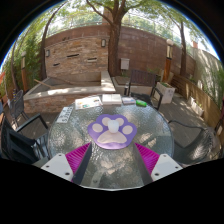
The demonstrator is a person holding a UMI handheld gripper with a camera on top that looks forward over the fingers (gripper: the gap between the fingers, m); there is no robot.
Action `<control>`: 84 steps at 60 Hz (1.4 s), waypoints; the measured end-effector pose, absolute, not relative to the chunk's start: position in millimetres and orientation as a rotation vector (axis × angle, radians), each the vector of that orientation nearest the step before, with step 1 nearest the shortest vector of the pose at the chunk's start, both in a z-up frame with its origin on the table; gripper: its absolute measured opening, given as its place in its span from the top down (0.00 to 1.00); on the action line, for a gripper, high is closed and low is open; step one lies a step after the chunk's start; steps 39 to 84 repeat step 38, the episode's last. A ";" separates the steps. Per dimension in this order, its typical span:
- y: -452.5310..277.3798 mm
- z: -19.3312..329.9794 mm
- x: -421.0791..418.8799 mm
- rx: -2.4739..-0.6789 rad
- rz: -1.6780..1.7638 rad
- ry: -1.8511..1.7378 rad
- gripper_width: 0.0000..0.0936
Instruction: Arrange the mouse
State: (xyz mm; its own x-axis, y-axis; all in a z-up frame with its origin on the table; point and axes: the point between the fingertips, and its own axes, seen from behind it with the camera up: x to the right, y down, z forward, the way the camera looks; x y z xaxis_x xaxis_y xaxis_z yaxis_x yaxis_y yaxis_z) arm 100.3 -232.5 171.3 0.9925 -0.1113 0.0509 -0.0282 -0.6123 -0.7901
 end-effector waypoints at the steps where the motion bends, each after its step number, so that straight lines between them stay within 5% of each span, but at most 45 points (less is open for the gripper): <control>1: -237.8 174.0 99.7 -2.227 -0.122 0.096 0.11; 16: -286.8 201.6 96.9 -2.198 -0.162 0.086 0.10; 84: -308.4 207.2 83.1 -2.188 -0.162 0.060 0.10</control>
